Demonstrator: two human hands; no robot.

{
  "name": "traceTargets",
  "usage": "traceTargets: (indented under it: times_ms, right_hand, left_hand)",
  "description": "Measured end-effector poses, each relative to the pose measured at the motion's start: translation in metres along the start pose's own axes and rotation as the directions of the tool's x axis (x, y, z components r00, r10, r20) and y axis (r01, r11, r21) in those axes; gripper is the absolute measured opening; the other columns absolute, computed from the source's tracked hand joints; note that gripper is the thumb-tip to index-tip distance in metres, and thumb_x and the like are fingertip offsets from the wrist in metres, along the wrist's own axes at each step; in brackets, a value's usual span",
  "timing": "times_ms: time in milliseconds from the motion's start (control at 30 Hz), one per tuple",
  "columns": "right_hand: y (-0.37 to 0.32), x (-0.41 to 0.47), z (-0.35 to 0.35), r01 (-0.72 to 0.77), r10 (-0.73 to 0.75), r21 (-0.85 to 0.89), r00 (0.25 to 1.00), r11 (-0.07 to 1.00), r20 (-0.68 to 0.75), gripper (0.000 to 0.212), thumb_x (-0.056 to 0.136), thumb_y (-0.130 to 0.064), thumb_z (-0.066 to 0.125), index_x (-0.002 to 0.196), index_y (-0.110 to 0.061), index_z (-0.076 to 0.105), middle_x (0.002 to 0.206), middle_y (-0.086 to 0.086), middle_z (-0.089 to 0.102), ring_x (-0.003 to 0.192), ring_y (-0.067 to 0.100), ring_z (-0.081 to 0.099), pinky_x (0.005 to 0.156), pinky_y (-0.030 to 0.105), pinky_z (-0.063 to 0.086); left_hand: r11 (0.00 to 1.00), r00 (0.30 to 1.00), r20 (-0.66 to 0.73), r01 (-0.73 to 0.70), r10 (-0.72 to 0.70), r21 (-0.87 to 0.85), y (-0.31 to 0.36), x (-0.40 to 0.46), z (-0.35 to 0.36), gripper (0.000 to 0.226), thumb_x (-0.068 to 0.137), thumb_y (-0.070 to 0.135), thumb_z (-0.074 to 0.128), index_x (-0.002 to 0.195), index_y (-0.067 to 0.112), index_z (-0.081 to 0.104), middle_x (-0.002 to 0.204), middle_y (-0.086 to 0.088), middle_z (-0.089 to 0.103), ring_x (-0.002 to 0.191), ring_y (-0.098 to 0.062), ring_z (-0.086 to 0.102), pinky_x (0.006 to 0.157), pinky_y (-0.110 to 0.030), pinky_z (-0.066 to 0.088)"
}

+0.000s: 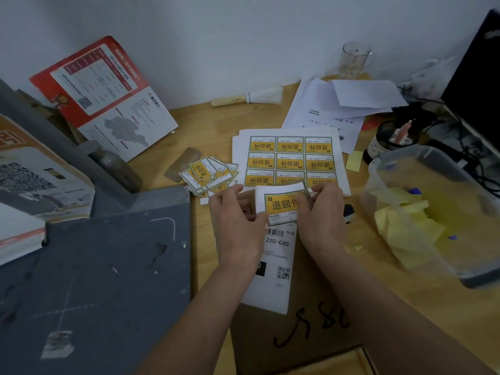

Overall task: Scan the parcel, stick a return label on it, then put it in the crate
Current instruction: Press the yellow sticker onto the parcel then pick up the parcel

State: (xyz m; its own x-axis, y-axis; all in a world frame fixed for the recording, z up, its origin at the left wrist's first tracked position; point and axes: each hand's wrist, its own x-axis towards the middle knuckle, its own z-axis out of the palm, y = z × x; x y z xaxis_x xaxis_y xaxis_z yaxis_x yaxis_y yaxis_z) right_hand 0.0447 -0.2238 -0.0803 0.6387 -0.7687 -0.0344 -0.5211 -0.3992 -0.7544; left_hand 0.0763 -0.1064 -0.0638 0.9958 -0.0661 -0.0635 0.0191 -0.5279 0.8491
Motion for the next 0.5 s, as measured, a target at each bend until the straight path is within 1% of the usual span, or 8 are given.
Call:
traceTargets:
  times_ms: [100,167,267,333,367,400,433,500]
  right_hand:
    - [0.001,0.003,0.000,-0.022,0.022,0.038,1.000,0.999,0.006,0.025,0.093,-0.019,0.053,0.116,-0.012,0.046,0.117,0.007,0.053,0.111,0.023,0.053,0.090,0.042,0.050]
    - [0.003,0.004,0.002,-0.060,0.059,0.075,0.998,0.995,0.015,0.022,0.095,-0.013,0.048,0.116,-0.013,0.045,0.118,0.007,0.054,0.111,0.023,0.054,0.089,0.044,0.051]
    - [0.000,0.007,-0.004,-0.151,0.144,0.178,0.988,0.972,0.051,0.023,0.094,-0.005,0.046,0.116,-0.012,0.046,0.116,0.009,0.055,0.109,0.025,0.056,0.087,0.044,0.052]
    - [-0.003,-0.003,-0.012,0.005,-0.004,0.106,1.000,0.994,-0.013,0.027,0.092,-0.001,0.046,0.118,-0.009,0.049,0.119,0.009,0.054,0.112,0.023,0.052,0.093,0.036,0.047]
    - [-0.004,-0.013,-0.016,0.180,-0.178,0.035,0.983,0.983,-0.051,0.027,0.093,-0.001,0.045,0.119,-0.007,0.052,0.119,0.010,0.054,0.113,0.022,0.050,0.095,0.032,0.043]
    - [-0.004,-0.024,-0.019,0.365,-0.365,-0.012,0.929,0.931,-0.051,0.027,0.094,-0.005,0.045,0.119,-0.006,0.054,0.119,0.010,0.057,0.112,0.021,0.049,0.096,0.030,0.039]
    - [-0.003,-0.035,-0.020,0.491,-0.491,-0.040,0.871,0.870,0.022,0.029,0.095,-0.013,0.043,0.121,-0.006,0.055,0.120,0.010,0.059,0.113,0.020,0.050,0.099,0.029,0.037]
    - [0.003,-0.051,-0.019,0.580,-0.531,-0.116,0.796,0.806,0.292,0.051,0.098,-0.041,0.030,0.134,-0.008,0.047,0.133,0.010,0.056,0.125,0.019,0.048,0.112,0.034,0.031]
  left_hand:
    - [0.998,0.997,-0.050,0.052,-0.051,0.018,-0.002,0.003,-0.012,0.060,0.080,0.007,0.074,0.132,0.020,0.047,0.135,0.000,0.034,0.118,-0.015,0.049,0.096,-0.027,0.052]
    - [0.994,0.994,-0.076,0.079,-0.073,0.079,-0.006,0.002,-0.020,0.061,0.082,0.010,0.073,0.134,0.021,0.045,0.140,-0.001,0.032,0.127,-0.016,0.043,0.100,-0.031,0.050]
    - [0.961,0.992,-0.080,-0.069,0.094,0.269,-0.003,-0.009,-0.023,0.060,0.087,0.008,0.065,0.140,0.020,0.040,0.149,0.000,0.028,0.139,-0.016,0.032,0.110,-0.032,0.040]
    - [0.897,0.957,0.093,-0.291,0.276,0.332,0.005,-0.019,-0.020,0.056,0.094,0.008,0.056,0.145,0.021,0.036,0.156,0.005,0.024,0.145,-0.012,0.020,0.115,-0.023,0.022]
    - [0.855,0.916,0.234,-0.392,0.327,0.338,0.008,-0.023,-0.018,0.057,0.096,0.011,0.051,0.149,0.021,0.030,0.159,0.006,0.020,0.148,-0.010,0.014,0.117,-0.023,0.015]
    - [0.798,0.857,0.376,-0.484,0.352,0.358,0.009,-0.024,-0.015,0.060,0.098,0.015,0.047,0.153,0.020,0.021,0.163,0.005,0.014,0.150,-0.010,0.005,0.121,-0.027,0.009]
    - [0.719,0.794,0.501,-0.565,0.343,0.404,0.007,-0.024,-0.014,0.065,0.100,0.022,0.043,0.155,0.018,0.009,0.165,0.003,0.003,0.151,-0.011,-0.004,0.124,-0.033,0.004]
    - [0.535,0.722,0.654,-0.653,0.225,0.537,-0.002,-0.022,-0.013,0.073,0.100,0.039,0.031,0.153,0.018,-0.014,0.162,0.001,-0.019,0.148,-0.014,-0.020,0.123,-0.037,-0.005]
